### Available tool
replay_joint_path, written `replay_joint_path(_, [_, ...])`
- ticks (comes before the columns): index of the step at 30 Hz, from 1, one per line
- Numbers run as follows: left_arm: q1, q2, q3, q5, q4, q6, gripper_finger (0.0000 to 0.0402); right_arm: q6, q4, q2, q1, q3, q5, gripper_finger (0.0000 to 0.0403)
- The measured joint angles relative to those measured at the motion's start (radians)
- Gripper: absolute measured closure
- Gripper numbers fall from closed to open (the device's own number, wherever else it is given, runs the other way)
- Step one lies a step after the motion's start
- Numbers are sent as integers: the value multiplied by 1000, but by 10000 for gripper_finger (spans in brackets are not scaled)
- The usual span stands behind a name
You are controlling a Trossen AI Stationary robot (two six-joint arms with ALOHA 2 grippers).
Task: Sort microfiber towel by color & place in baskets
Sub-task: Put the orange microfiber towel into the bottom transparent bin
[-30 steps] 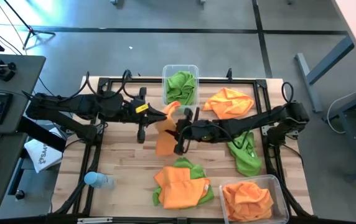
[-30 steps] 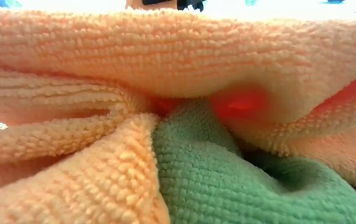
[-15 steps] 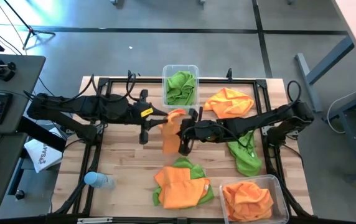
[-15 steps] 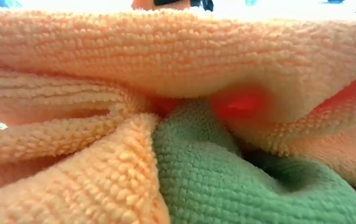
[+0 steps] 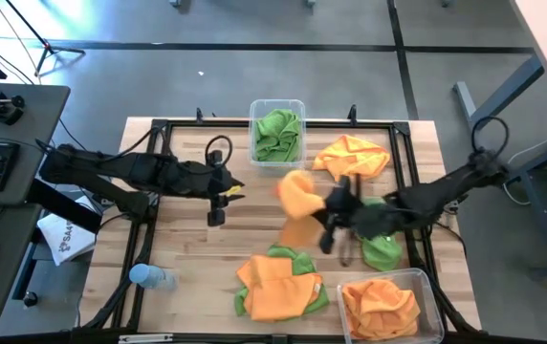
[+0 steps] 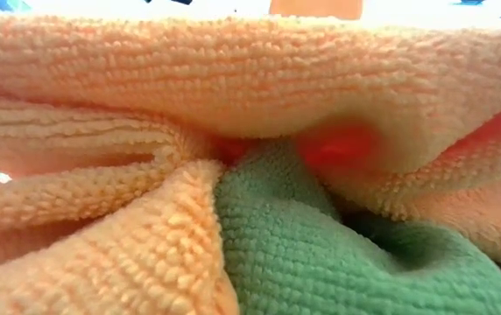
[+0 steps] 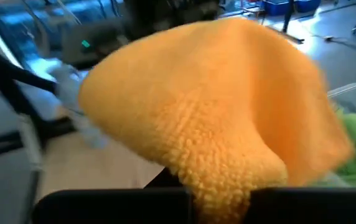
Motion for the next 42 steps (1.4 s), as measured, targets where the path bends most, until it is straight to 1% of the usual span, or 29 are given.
replay_joint_path(3, [0,-37,-82,-2,41,-22,280,88,-34,-56,87,0,50,402])
replay_joint_path(5, [0,-63,-131,-6,85,-33,280,157,-100,-81,144,16,86,402])
replay_joint_path(8, [0,-106,-200,-10,115,-57,280,342,-334,-83,227,109,160,402])
replay_joint_path(12, [0,-163,-267,-19,163,-88,280,618,-697,-22,320,302,211,402])
replay_joint_path(16, [0,-207,-306,-19,188,-114,280,778,-970,93,378,541,211,402])
replay_joint_path(19, [0,-231,-330,-19,207,-115,280,885,-1163,199,405,740,175,402])
replay_joint_path(20, [0,-235,-334,-19,210,-120,280,925,-1198,232,412,800,146,403])
replay_joint_path(23, [0,-241,-344,-19,209,-128,280,880,-1165,284,431,908,89,403])
replay_joint_path(25, [0,-238,-344,-19,216,-130,280,931,-1186,316,439,975,49,403])
replay_joint_path(27, [0,-238,-344,-19,217,-130,280,950,-1181,325,458,992,12,403])
replay_joint_path(29, [0,-239,-344,-19,217,-131,280,1016,-1183,334,479,998,-28,403])
replay_joint_path(33, [-2,-238,-344,-19,217,-140,280,1141,-1184,331,525,953,-95,403])
replay_joint_path(37, [-2,-238,-344,-19,217,-150,280,1249,-1185,331,565,883,-139,403])
replay_joint_path(40, [-2,-238,-344,-19,226,-151,280,1328,-1185,330,587,807,-164,403])
replay_joint_path(42, [-2,-238,-344,-19,240,-151,280,1393,-1184,330,599,745,-215,403])
